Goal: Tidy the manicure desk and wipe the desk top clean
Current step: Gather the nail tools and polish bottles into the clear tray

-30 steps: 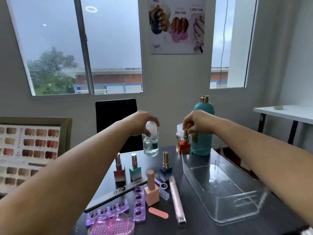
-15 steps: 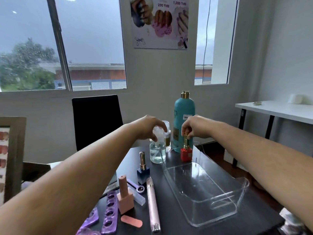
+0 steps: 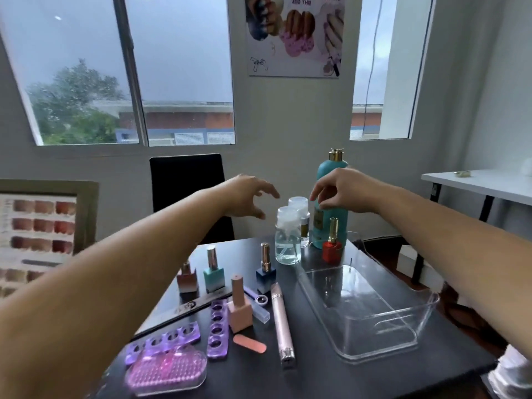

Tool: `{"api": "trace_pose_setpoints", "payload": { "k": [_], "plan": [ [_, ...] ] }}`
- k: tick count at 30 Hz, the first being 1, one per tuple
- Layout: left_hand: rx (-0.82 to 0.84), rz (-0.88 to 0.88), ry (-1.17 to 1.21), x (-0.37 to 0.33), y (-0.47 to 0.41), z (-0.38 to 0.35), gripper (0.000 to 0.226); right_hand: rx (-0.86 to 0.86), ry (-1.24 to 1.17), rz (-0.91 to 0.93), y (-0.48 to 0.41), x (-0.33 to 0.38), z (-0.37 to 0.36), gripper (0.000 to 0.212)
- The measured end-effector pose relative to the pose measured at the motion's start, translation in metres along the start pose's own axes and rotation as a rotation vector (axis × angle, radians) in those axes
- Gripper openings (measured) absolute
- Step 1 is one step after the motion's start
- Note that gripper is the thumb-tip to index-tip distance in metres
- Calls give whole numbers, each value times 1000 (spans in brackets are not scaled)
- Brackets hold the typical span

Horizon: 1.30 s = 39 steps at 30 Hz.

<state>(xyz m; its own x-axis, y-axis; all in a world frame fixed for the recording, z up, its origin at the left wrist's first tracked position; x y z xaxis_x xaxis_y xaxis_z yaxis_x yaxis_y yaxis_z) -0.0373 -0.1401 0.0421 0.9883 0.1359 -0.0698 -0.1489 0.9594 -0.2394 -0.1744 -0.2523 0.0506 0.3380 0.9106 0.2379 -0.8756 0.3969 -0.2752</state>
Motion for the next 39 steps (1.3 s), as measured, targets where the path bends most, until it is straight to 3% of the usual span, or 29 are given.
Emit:
{"api": "trace_pose_setpoints", "payload": {
  "k": [8,12,15,18,25,33,39],
  "plan": [
    [61,197,53,67,87,2,51,222,0,104,-10,83,-53,30],
    [74,222,66,77,102,-22,47,260,83,89,-13,95,-73,34],
    [29,197,65,77,104,-31,34,262,110,98,-13,99,-82,24],
    [-7,180,80,75,103,-34,20,269,120,112,-14,99,-86,17],
    [-26,156,38,71,91,-35,13,213,124,125,-18,92,-82,16],
    [-55,70,17,51,46,-23,15,165,141,58,-27,54,-54,24],
    [-86,34,62,31,7,-39,13,185,97,-18,-26,18,-47,16]
  ]
}}
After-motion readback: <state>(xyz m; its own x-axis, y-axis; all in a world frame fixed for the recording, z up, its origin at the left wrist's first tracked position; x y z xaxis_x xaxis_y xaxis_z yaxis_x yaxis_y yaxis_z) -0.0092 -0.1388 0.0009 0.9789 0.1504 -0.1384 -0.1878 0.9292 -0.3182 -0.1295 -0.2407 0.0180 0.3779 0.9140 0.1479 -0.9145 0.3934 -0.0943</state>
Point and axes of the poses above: each hand's wrist, its own y-axis away from the middle knuckle, its own z-axis out of the back of the hand, x = y × z, the point moved 7 cm from there along -y, towards the middle knuckle, and after that the axes turned 1 degree about x, right-handed, at the moved point
